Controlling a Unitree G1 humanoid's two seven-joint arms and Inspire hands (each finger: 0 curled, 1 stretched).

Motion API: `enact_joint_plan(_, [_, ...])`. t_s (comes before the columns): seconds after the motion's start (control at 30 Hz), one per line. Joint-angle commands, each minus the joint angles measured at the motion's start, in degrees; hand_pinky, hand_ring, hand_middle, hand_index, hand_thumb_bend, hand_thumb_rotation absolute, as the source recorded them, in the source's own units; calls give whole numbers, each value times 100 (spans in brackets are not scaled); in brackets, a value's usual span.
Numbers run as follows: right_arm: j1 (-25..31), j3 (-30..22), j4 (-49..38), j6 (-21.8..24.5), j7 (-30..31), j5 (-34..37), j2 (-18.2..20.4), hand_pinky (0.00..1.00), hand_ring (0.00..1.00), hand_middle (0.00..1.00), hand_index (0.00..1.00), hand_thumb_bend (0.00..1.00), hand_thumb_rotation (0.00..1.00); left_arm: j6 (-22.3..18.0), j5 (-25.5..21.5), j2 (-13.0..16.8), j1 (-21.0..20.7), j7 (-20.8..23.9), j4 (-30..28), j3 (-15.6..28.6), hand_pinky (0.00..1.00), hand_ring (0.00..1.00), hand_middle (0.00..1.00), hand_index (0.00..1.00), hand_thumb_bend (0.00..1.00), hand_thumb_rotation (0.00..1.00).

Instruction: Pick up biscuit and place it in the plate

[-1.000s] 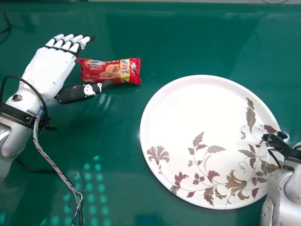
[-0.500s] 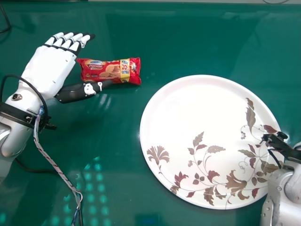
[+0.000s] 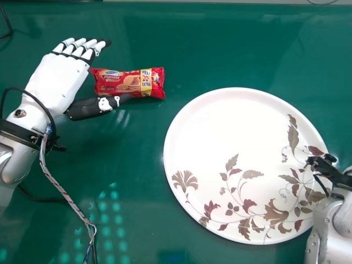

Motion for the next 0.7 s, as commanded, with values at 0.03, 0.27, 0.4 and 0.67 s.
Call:
enact_joint_plan(0.03, [88, -41, 10, -49, 34, 51, -52, 17, 43, 48, 31, 52, 0, -79, 21, -3, -52, -4, 124, -35, 100, 100, 100, 100, 100, 87])
enact_joint_plan(0.27, [105, -62, 19, -45, 41, 41, -76, 18, 43, 48, 31, 52, 0, -102, 54, 18, -128, -57, 189, -60, 100, 100, 100, 100, 100, 87])
enact_joint_plan(0.4, [91, -61, -3, -24, 42, 56, -59, 18, 43, 48, 31, 52, 0, -123, 57, 59, -214, -167, 256, -104, 100, 100, 100, 100, 100, 86])
enact_joint_plan(0.67, [90, -53, -35, 14, 36, 30, -57, 18, 43, 48, 31, 52, 0, -168, 126, 119, -513, -387, 595, -243, 100, 100, 100, 100, 100, 87])
